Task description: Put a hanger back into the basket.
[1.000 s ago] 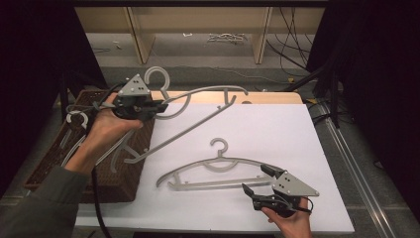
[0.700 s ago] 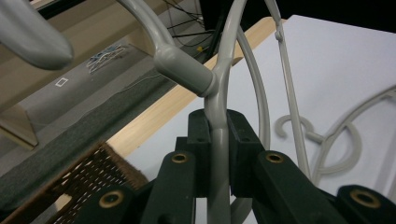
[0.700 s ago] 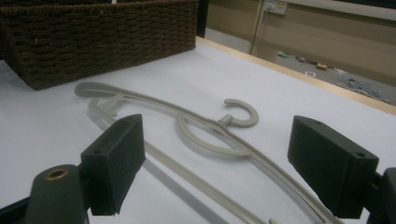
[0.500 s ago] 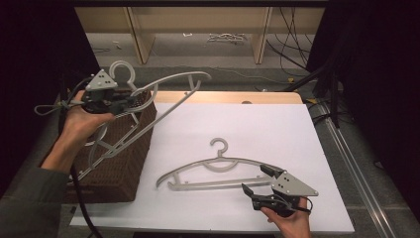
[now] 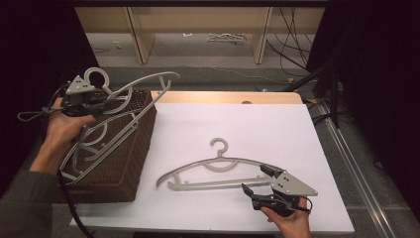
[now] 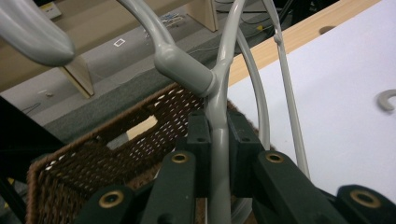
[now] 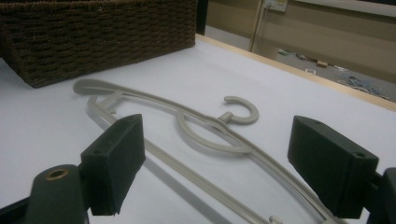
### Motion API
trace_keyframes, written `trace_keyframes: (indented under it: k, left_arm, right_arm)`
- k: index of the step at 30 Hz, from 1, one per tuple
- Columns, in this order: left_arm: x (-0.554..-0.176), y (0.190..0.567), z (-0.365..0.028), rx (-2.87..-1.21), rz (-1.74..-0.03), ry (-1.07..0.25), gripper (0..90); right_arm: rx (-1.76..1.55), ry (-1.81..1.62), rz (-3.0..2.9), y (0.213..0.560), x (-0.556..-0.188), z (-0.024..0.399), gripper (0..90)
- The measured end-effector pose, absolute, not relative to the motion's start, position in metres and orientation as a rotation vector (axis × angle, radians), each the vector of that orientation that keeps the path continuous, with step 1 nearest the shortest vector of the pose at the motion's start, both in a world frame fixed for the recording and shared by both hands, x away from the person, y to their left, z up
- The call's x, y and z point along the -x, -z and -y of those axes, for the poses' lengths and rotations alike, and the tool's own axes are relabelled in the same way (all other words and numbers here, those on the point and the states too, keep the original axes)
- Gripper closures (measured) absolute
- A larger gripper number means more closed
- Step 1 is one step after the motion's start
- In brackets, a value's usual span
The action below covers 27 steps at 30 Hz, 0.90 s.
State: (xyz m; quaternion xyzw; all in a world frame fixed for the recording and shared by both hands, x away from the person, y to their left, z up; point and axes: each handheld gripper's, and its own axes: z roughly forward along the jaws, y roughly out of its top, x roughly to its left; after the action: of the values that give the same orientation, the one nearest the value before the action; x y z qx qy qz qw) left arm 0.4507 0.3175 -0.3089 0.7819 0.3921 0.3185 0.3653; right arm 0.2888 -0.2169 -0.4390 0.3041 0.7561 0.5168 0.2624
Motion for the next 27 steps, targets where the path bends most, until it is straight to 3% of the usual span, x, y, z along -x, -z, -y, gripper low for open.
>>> trace_keyframes:
  k: [27]
  left_arm:
    - [-0.431,0.342,-0.381,-1.906,-1.148,-0.844,81.4]
  right_arm:
    - [-0.833,-1.392,-2.053,0.441,-0.290,0.216,19.9]
